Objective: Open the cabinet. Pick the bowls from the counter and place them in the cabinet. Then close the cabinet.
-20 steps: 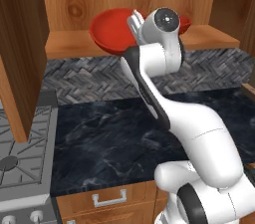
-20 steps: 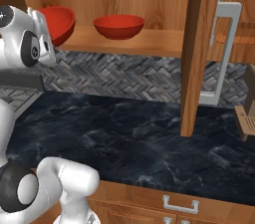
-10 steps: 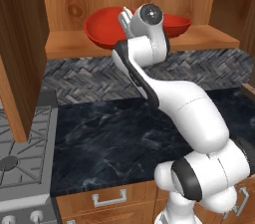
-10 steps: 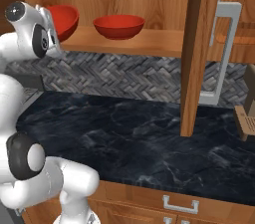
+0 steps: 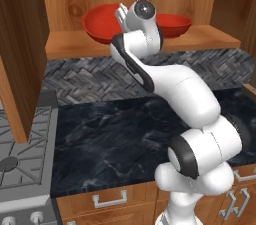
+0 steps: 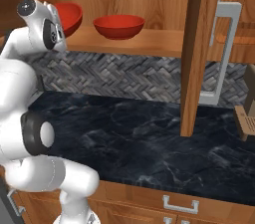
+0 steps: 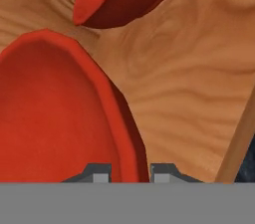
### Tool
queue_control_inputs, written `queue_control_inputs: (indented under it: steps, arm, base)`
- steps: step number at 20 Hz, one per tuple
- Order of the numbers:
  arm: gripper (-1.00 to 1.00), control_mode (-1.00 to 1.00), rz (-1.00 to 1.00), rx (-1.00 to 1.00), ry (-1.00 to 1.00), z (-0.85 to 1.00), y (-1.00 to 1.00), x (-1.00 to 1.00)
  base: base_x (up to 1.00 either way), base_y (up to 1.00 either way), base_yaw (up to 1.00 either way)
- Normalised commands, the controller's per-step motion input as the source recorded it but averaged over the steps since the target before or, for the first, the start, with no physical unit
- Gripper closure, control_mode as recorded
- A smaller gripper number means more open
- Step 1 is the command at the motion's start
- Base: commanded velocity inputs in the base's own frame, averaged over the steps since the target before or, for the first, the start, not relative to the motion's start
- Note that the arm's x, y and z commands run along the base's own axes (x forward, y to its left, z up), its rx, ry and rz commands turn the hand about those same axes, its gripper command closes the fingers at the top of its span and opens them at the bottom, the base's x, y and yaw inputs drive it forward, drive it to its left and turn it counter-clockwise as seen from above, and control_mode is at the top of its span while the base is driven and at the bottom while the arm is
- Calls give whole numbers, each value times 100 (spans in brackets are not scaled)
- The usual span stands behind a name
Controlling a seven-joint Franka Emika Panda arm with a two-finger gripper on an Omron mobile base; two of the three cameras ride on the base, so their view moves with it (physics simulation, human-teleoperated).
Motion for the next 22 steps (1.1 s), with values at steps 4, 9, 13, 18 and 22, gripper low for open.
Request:
queue_control_inputs:
  steps: [4,9,13,18,22]
  arm:
    - [100,-100,0,0,0,-1,17,47]
    - [100,-100,0,0,2,-12,23,38]
    - [100,-100,0,0,11,-24,22,34]
    - [100,-100,0,0,17,-31,14,22]
    - [100,-100,0,0,7,-43,15,3]
  base:
    - [0,0,0]
    - [0,0,0]
    - [0,0,0]
    - [0,0,0]
    - [0,0,0]
